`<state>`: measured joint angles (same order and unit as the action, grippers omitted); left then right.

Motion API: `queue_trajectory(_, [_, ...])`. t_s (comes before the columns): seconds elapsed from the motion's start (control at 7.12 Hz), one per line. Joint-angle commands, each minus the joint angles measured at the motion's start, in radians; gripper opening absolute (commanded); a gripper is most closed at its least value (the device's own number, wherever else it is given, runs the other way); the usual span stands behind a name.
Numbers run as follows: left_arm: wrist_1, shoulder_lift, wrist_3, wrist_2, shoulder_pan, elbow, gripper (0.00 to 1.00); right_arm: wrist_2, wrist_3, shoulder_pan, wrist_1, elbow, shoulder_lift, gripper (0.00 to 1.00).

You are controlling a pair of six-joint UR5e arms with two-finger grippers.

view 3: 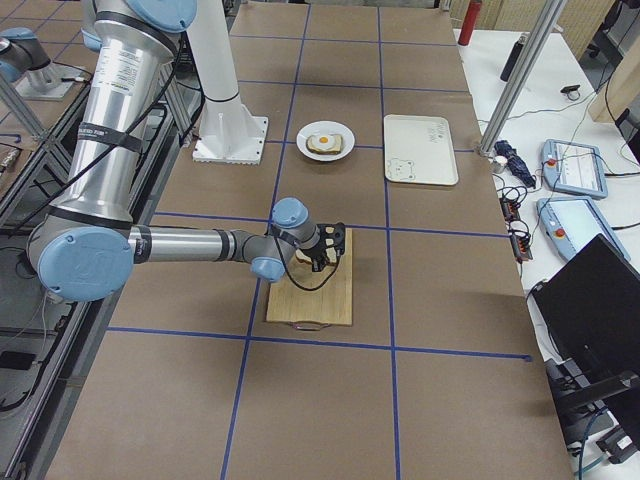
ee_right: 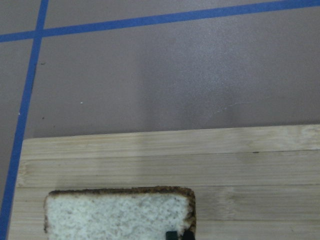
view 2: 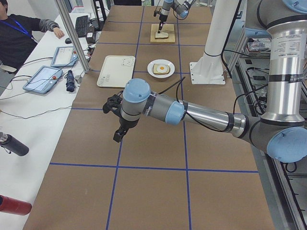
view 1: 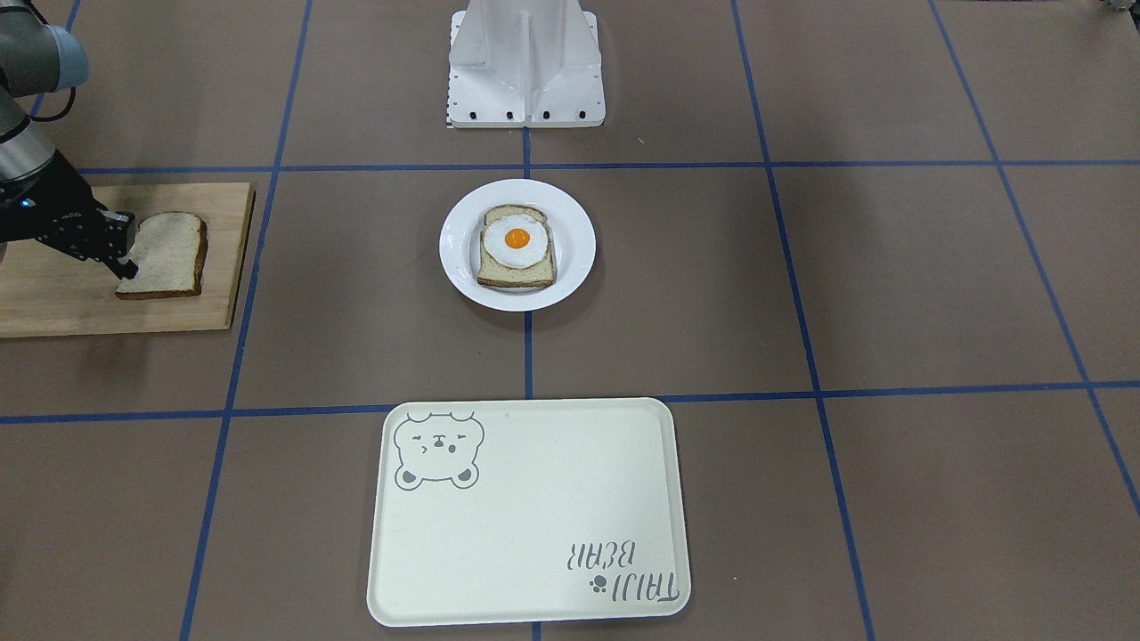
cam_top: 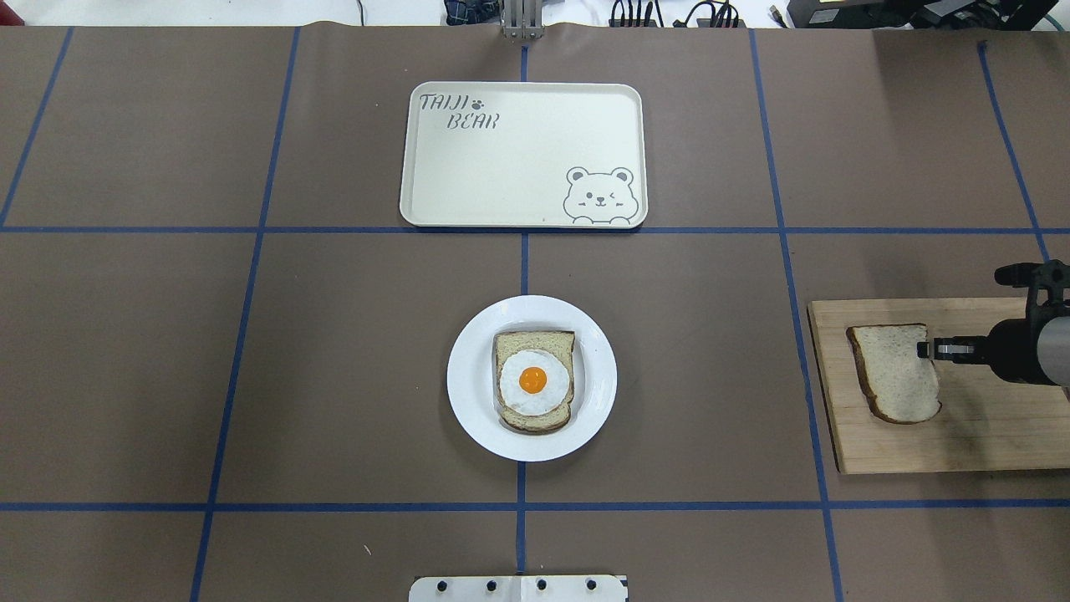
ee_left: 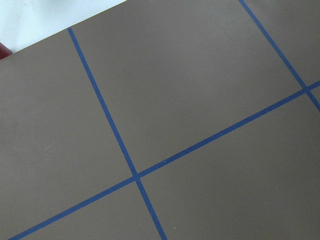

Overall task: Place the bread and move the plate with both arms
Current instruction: 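Grasp the bread slice edge with the right gripper and lift it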

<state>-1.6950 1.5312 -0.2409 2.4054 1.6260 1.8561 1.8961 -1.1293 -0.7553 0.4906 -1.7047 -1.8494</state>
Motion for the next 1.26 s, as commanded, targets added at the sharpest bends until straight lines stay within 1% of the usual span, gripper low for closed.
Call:
queue_trajectory(0.0, [0.0,0.0,0.002,0.0,0.0,0.002,0.99,0.009,0.04,-0.001,-0.001,-0.006,-0.007,0.0])
queue_trajectory(0.14, [0.0,0.001,0.0,0.0,0.0,0.0,0.99,0.035,0.042,-0.012,-0.001,-0.007,-0.005,0.0])
queue_trajectory(0.42, [0.0,0.0,0.002,0.0,0.0,0.0,0.99,0.171,0.081,-0.103,-0.009,-0.006,-0.005,0.0])
queue_trajectory(0.56, [0.0,0.001,0.002,0.0,0.0,0.0,0.99,0.27,0.11,-0.174,-0.012,-0.006,0.001,0.0])
queue_trajectory(0.7, [0.0,0.001,0.002,0.0,0.0,0.0,0.99,0.404,0.15,-0.273,-0.014,-0.009,0.009,0.0])
queue_trajectory(0.84, [0.0,0.001,0.002,0.0,0.0,0.0,0.99,0.467,0.172,-0.329,-0.032,-0.012,0.009,0.0])
queue_trajectory(0.98, [0.0,0.001,0.002,0.0,0.0,0.0,0.99,0.468,0.152,-0.328,-0.097,-0.003,0.033,0.0])
queue_trajectory(1.12, [0.0,0.0,0.002,0.0,0.0,0.0,0.99,0.471,0.14,-0.328,-0.098,0.0,0.088,0.0])
